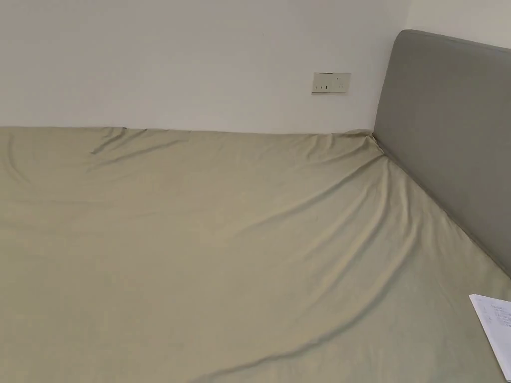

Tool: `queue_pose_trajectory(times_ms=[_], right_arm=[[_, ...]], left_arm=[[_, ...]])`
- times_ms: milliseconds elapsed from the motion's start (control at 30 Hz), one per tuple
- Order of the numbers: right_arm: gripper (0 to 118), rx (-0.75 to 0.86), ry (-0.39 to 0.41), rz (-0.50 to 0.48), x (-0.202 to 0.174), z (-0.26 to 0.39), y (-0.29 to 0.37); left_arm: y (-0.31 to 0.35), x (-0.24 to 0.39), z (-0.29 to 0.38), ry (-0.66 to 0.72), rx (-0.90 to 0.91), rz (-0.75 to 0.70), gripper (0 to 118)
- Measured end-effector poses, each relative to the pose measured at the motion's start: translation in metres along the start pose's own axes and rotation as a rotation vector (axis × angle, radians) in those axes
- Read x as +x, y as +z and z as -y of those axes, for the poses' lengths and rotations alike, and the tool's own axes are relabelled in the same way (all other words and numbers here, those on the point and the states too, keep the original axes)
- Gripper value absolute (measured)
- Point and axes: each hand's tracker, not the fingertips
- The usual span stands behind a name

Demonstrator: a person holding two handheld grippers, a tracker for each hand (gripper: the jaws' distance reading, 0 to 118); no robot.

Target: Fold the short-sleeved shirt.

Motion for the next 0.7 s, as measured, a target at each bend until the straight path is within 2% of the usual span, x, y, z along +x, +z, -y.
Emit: queue_pose_trajectory(times_ms=[33,100,133,167,200,300,333,367,400,433,467,500,533,567,700], right_arm=[[39,0.047,0.016,0.030,-0.001,-0.006,0.008],[57,0.159,0.060,0.125,-0.007,-0.020,0.033],[84,0.273,0.059,0.148,-0.010,-0.027,0.052],[98,0.395,0.055,0.141,-0.013,-0.034,0.071],[105,0.507,0.048,0.118,-0.017,-0.042,0.089],[106,0.755,-0.004,0.032,-0.041,-0.063,0.128],[105,0.804,-0.011,-0.010,-0.050,-0.068,0.135],[98,0.832,0.001,-0.063,-0.062,-0.074,0.138],[83,0.849,0.003,-0.110,-0.072,-0.077,0.139],[50,0.862,-0.001,-0.146,-0.084,-0.078,0.139],[20,0.866,-0.003,-0.160,-0.094,-0.078,0.137],[2,0.860,0.000,-0.148,-0.107,-0.077,0.133],[2,0.861,0.015,-0.135,-0.117,-0.077,0.130],[2,0.830,0.052,-0.176,-0.122,-0.078,0.128],[2,0.800,0.047,-0.206,-0.134,-0.072,0.120]], left_arm=[[0.009,0.001,-0.004,-0.022,0.053,-0.057,72],[0.039,-0.002,-0.015,-0.019,0.190,-0.072,85],[0.062,-0.003,-0.020,0.000,0.317,-0.040,100],[0.082,-0.002,-0.025,0.019,0.428,-0.017,102],[0.100,-0.002,-0.031,0.040,0.518,0.009,102],[0.134,0.006,-0.048,0.095,0.737,0.104,103],[0.138,0.011,-0.053,0.107,0.761,0.142,98],[0.140,0.014,-0.056,0.110,0.785,0.182,84],[0.140,0.019,-0.059,0.121,0.799,0.206,61],[0.137,0.023,-0.060,0.152,0.790,0.209,22],[0.132,0.025,-0.063,0.166,0.770,0.221,1],[0.127,0.024,-0.064,0.182,0.736,0.224,0],[0.121,0.022,-0.067,0.202,0.673,0.270,0],[0.115,0.017,-0.068,0.227,0.625,0.312,0],[0.074,-0.038,-0.068,0.427,0.477,0.516,0]])
